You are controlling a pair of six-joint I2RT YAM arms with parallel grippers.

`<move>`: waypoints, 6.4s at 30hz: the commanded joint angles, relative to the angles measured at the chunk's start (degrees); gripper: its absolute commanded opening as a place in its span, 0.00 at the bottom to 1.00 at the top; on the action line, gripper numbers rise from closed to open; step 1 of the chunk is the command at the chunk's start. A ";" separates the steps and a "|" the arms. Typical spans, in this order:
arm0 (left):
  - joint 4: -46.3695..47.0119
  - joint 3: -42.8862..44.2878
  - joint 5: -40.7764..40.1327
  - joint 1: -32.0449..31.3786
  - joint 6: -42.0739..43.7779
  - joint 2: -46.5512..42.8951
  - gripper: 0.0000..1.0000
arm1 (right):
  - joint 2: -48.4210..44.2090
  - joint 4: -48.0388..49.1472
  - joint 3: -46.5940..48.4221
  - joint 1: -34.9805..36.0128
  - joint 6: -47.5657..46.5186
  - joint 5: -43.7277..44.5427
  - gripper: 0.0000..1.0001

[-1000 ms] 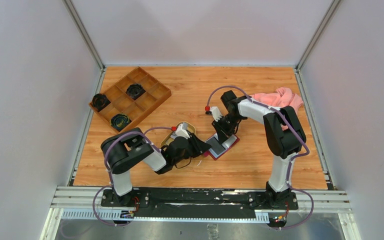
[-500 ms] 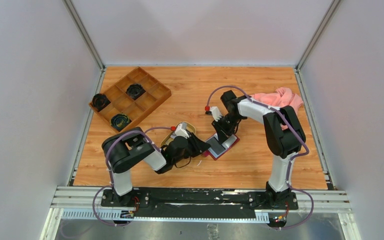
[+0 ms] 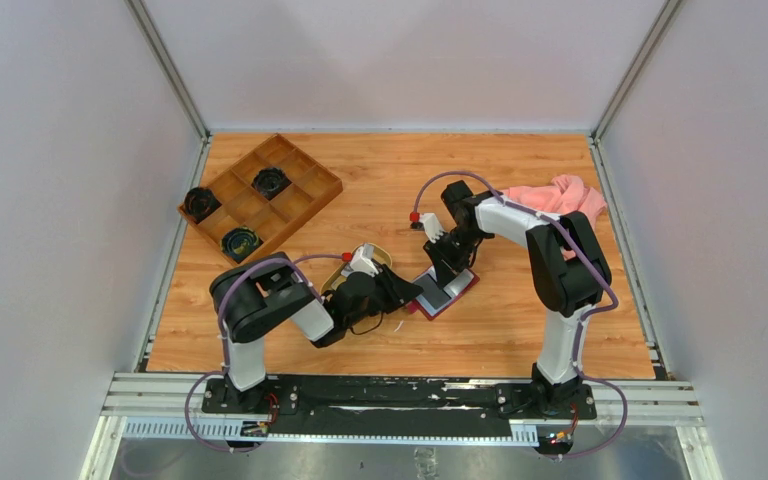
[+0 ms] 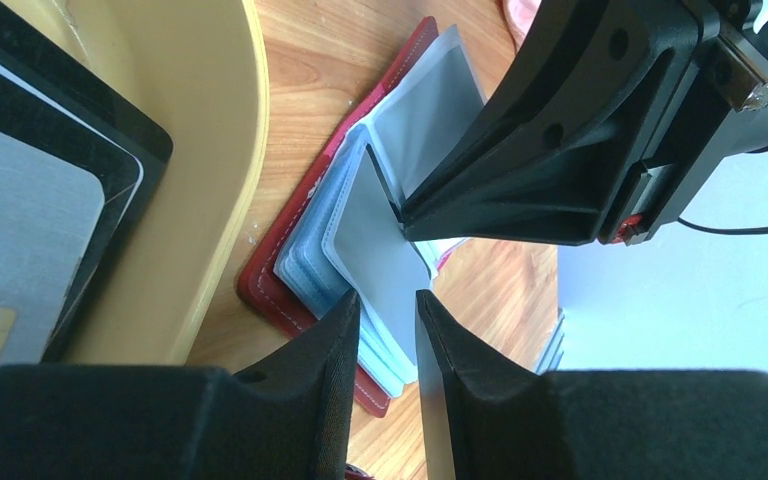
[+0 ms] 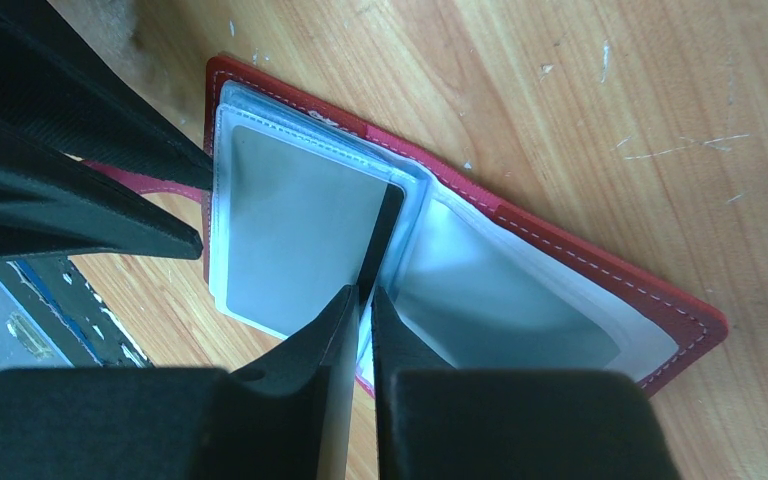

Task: Put the credit cards into the card holder
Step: Insert the credit card into the card holder, then pick up the credit card from the storage box.

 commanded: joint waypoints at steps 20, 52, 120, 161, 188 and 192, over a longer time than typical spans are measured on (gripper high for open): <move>-0.86 3.12 1.18 1.60 -1.12 3.22 0.27 | -3.49 -3.35 0.39 -1.30 -1.99 -4.84 0.23; -1.99 12.61 9.60 1.51 2.30 6.64 0.36 | -5.57 -3.22 0.50 -8.85 -0.48 -6.27 0.15; -47.68 0.52 -7.89 8.33 39.72 -59.11 1.00 | -20.30 -0.43 -0.22 -5.38 -13.80 -10.19 0.23; -47.14 -9.05 -33.55 28.32 18.50 -69.89 1.00 | 14.51 -3.94 34.81 26.85 8.66 17.42 0.68; -47.22 -11.96 -35.75 28.32 16.38 -73.45 1.00 | 17.36 -4.76 35.31 26.81 8.93 19.55 0.68; -47.22 -11.91 -35.67 28.32 16.38 -73.56 1.00 | 17.96 -4.91 35.36 26.73 8.72 20.07 0.68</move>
